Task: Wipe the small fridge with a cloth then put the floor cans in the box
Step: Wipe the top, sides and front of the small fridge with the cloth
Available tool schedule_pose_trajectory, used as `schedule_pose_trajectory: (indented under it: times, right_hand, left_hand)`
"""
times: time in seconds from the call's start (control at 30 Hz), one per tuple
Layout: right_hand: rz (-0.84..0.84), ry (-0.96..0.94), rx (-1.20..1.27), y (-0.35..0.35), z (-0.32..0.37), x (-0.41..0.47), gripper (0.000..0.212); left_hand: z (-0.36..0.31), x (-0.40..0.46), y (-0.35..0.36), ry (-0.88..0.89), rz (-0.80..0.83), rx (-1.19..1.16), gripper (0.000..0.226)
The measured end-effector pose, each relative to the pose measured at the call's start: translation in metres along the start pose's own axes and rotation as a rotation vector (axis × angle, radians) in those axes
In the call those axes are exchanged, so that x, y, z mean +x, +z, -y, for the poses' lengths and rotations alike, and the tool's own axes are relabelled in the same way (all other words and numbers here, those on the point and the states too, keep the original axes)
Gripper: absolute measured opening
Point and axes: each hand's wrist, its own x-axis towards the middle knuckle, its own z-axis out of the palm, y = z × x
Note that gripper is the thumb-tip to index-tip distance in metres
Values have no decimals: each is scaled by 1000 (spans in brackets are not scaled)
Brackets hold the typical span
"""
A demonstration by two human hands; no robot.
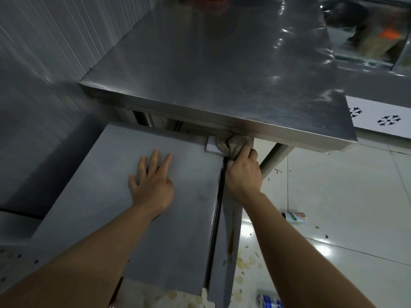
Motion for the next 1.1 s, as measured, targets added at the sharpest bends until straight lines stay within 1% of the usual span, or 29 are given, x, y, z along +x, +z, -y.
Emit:
schedule_pose_trajectory:
  times: [0.1, 0.2, 0.33, 0.4, 0.47, 0.53, 0.6, 0.67, 0.73, 0.8, 0.87, 0.97, 1.03, 1.1]
  right_hand:
    - [47, 10, 112, -7, -4, 9, 59]
    - [21, 0, 131, -6, -6, -15, 61]
    - [10, 11, 89, 1, -15, -91, 62]
    - [50, 29, 76, 4, -20, -137, 64]
    - [97, 38, 29, 8, -22, -165, 67]
    - [96, 25, -54, 9, -19, -160, 69]
    - [68, -16, -127, 6, -13, -130, 71]
    - [39, -74, -151, 2, -6, -91, 71]
    - [57, -110, -160, 0, -2, -61, 71]
    - [76, -131, -161, -1, -3, -49, 70]
    - [85, -162, -160, 0, -8, -63, 68]
    - [55, -254, -154, 0, -16, -118, 66]
    - [42, -305, -199, 1, -16, -147, 65]
    - [36, -327, -246, 1, -12, -142, 66]
  left_hand:
    - [-4, 0, -2, -10, -1, 15, 65]
    - [-8, -1, -7, -21, 40, 6, 64]
    - [-7, -8, -17, 23, 90, -59, 65]
    - [-4, -25, -14, 63, 55, -53, 65]
    - [1, -49, -4, 122, -4, -1, 62]
    - [4, -67, 5, 163, -14, 3, 60]
    - [5, -71, 10, 165, 7, -30, 59]
    - [5, -69, 12, 162, 13, -41, 59]
    - [6, -68, 14, 167, 4, -42, 60]
    - [6, -68, 13, 171, 10, -37, 61]
    - [5, -70, 11, 166, 28, -42, 61]
    - [4, -70, 8, 159, 39, -56, 60]
    - [5, -70, 8, 162, 49, -51, 60]
    - [5, -71, 8, 163, 51, -55, 61]
